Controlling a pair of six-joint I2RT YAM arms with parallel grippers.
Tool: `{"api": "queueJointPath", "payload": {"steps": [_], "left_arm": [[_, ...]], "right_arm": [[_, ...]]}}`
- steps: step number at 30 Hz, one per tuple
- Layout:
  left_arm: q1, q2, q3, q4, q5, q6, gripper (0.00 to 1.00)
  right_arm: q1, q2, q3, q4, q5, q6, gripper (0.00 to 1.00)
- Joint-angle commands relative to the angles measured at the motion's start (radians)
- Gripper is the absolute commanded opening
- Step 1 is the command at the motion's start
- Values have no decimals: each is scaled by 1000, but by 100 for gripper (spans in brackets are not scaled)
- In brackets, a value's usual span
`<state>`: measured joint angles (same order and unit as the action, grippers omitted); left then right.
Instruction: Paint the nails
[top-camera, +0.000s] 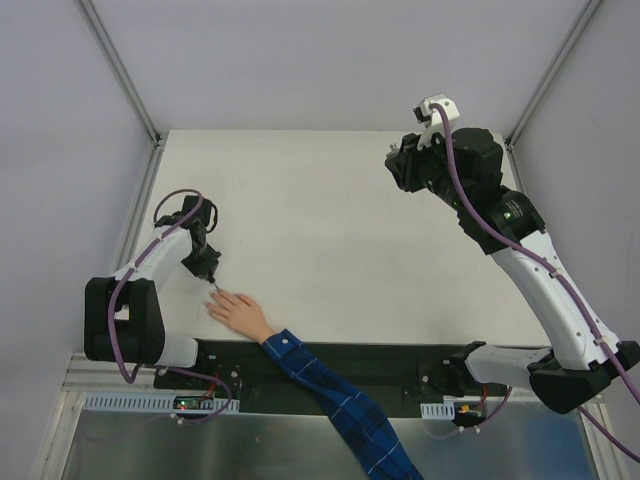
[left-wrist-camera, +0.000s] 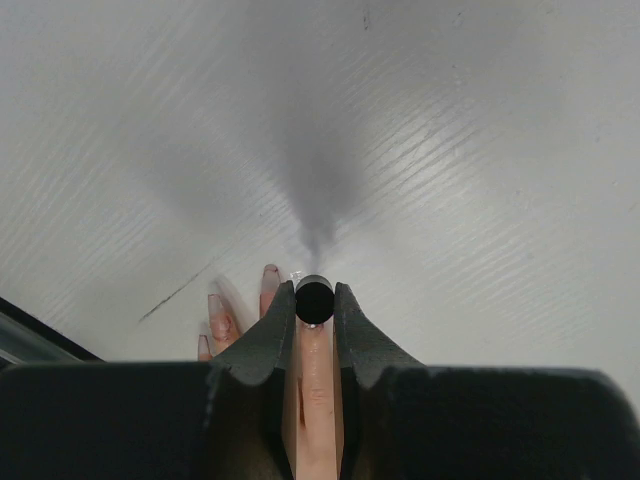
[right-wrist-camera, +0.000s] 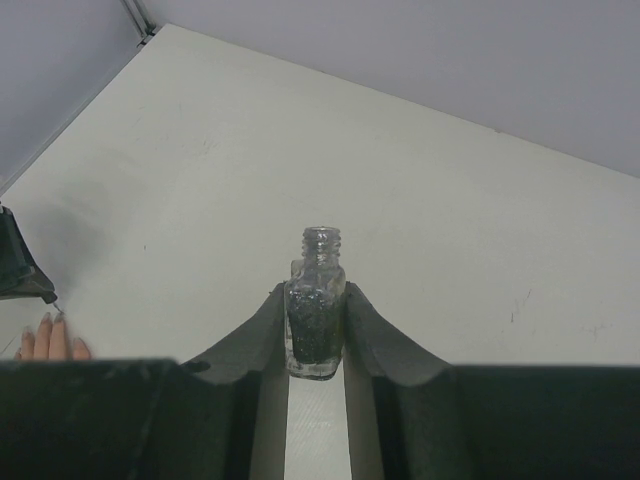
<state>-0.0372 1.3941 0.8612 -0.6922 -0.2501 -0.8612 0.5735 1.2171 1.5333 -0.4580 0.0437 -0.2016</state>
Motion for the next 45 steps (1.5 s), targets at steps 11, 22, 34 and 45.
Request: {"api": "queueJointPath", "payload": {"steps": [11, 22, 34, 45], "left_arm": [[7, -76, -67, -35, 9, -7, 0], [7, -35, -5, -15, 17, -6, 0], [8, -46, -51, -12, 37, -22, 0], [7, -64, -56, -26, 31, -24, 0]], "right_arm": [[-4, -37, 4, 30, -21, 25, 0], [-4, -37, 2, 30, -18, 24, 0], [-3, -39, -1, 32, -22, 27, 0], [-4, -45, -5, 30, -24, 28, 0]]}}
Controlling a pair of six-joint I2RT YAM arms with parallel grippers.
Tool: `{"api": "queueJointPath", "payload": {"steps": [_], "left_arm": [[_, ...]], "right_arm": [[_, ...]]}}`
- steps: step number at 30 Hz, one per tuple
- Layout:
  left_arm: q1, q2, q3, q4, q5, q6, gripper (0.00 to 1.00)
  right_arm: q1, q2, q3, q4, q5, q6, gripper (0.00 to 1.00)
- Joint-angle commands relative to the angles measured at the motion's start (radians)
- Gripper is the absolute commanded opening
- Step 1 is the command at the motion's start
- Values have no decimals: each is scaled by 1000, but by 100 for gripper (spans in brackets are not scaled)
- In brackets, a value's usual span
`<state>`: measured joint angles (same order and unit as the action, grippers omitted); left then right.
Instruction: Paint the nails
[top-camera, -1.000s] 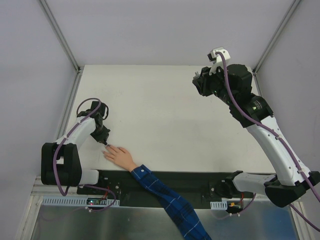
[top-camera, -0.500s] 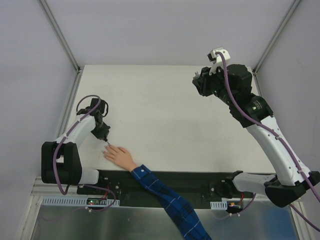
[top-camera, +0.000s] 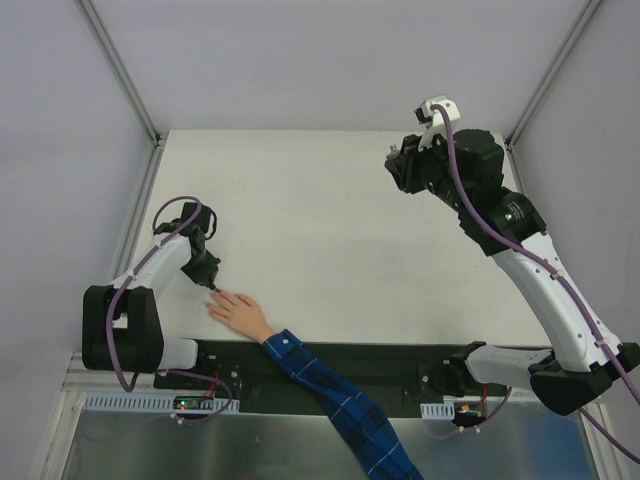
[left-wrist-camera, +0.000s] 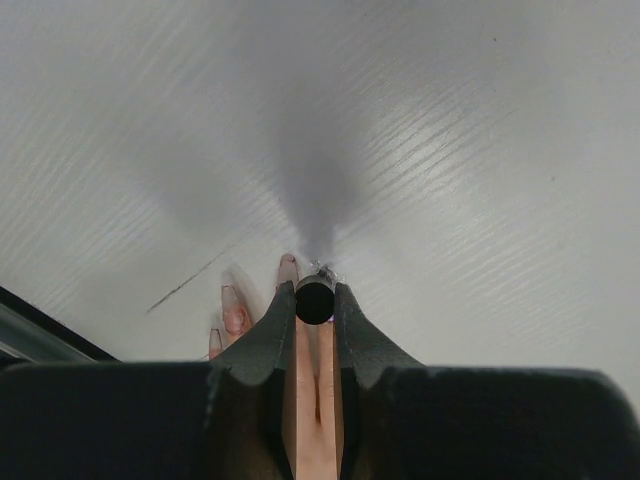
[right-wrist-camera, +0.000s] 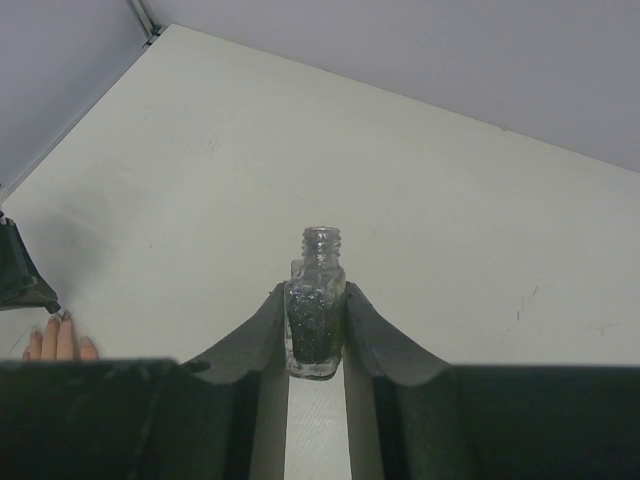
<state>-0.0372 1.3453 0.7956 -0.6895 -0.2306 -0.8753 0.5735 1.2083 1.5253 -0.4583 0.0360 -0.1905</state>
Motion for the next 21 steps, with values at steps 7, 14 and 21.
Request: {"api": "queueJointPath", "payload": {"steps": [7, 14, 21], "left_arm": [[8, 20, 74, -24, 20, -1, 0], [8, 17, 73, -24, 22, 2, 0], [7, -12, 13, -28, 30, -5, 0]], "right_arm": [[-3, -35, 4, 32, -15, 14, 0], [-4, -33, 7, 33, -13, 11, 0], [-3, -32, 9, 32, -13, 11, 0]]}}
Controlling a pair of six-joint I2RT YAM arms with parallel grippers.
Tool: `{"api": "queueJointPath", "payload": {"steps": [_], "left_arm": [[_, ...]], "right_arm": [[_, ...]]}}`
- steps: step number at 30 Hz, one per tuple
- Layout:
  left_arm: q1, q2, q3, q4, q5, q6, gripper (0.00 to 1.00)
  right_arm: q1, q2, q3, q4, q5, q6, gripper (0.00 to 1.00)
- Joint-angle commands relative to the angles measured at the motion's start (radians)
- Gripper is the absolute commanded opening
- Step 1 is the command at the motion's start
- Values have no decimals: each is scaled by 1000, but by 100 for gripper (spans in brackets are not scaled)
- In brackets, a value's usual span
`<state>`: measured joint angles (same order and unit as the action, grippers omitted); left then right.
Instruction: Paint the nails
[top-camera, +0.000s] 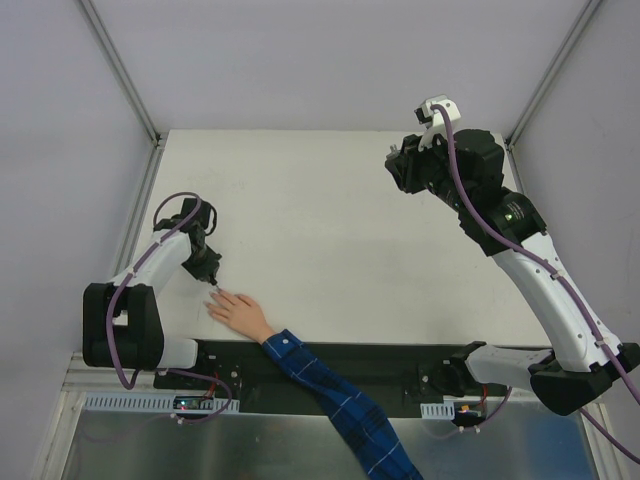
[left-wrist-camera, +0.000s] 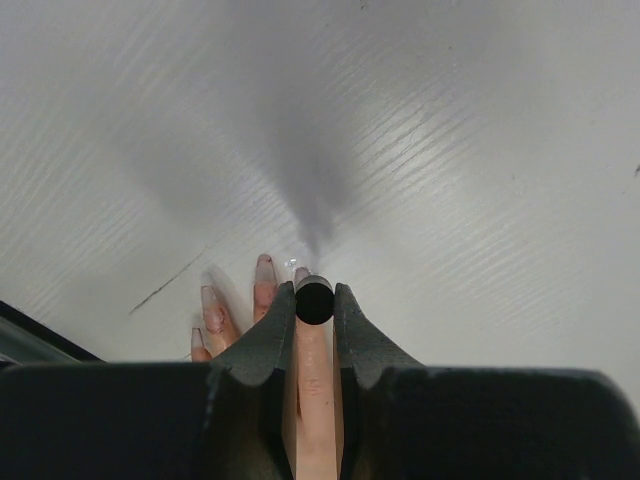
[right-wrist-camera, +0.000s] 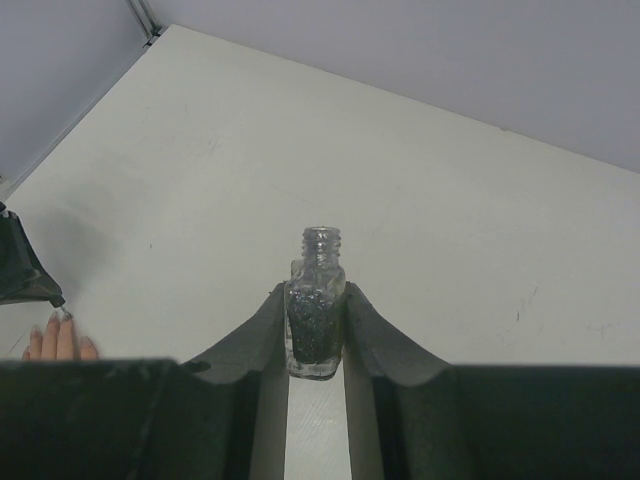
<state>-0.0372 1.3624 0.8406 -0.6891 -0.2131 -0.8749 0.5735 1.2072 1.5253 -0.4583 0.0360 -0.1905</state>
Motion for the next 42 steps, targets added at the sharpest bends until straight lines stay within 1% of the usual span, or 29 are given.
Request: {"api": "queueJointPath", "payload": {"steps": [1, 14, 21, 42], "left_arm": [[8, -34, -35, -30, 14, -4, 0], [8, -26, -14, -41, 8, -3, 0], [8, -68, -32, -58, -6, 1, 0], [8, -48, -55, -47, 9, -16, 0]], "right_arm": [[-3, -31, 9, 32, -13, 11, 0], [-4, -35, 7, 32, -13, 10, 0], [-3, -34, 6, 30, -16, 14, 0], [-3, -34, 7, 30, -19, 17, 0]]}}
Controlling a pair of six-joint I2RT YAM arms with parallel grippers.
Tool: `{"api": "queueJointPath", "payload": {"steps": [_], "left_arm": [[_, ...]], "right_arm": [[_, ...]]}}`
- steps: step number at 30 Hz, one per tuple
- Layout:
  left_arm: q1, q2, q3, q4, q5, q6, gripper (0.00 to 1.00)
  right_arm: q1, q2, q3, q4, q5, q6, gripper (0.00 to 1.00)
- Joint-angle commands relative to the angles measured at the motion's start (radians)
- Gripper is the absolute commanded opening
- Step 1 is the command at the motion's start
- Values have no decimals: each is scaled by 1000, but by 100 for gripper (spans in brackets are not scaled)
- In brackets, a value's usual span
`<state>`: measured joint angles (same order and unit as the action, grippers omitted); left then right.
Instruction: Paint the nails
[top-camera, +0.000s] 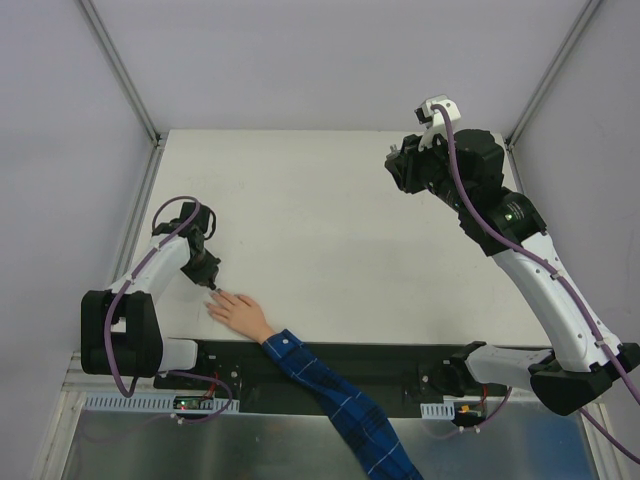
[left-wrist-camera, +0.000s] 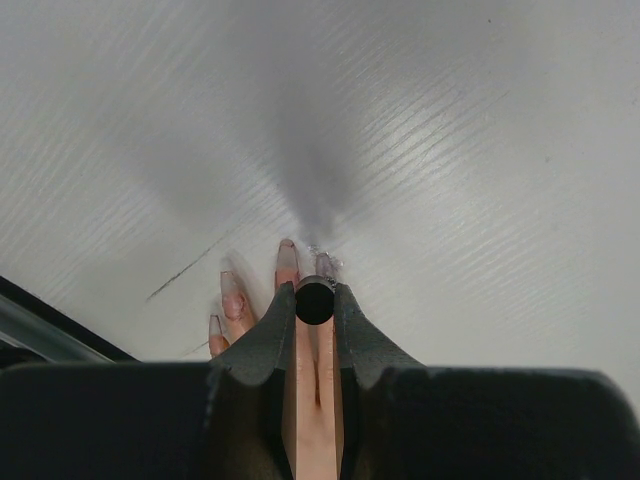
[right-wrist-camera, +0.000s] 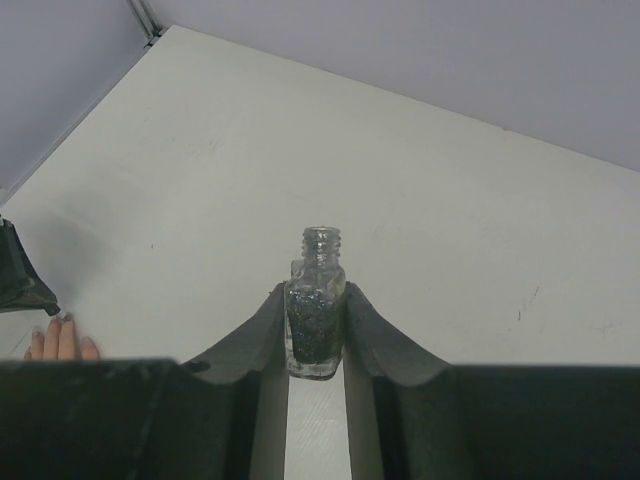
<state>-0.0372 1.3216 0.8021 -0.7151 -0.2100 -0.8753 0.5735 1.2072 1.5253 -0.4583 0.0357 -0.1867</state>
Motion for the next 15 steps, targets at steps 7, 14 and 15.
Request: {"api": "queueJointPath", "payload": {"steps": [7, 14, 15], "left_arm": [[7, 8, 3, -6, 3, -7, 0], [8, 39, 20, 6, 3, -2, 0], [8, 45, 23, 6, 1, -2, 0]], "right_arm": [[-3, -31, 6, 32, -20, 16, 0], [-3, -31, 4, 32, -19, 15, 0], [-4, -31, 6, 32, -19, 15, 0]]}}
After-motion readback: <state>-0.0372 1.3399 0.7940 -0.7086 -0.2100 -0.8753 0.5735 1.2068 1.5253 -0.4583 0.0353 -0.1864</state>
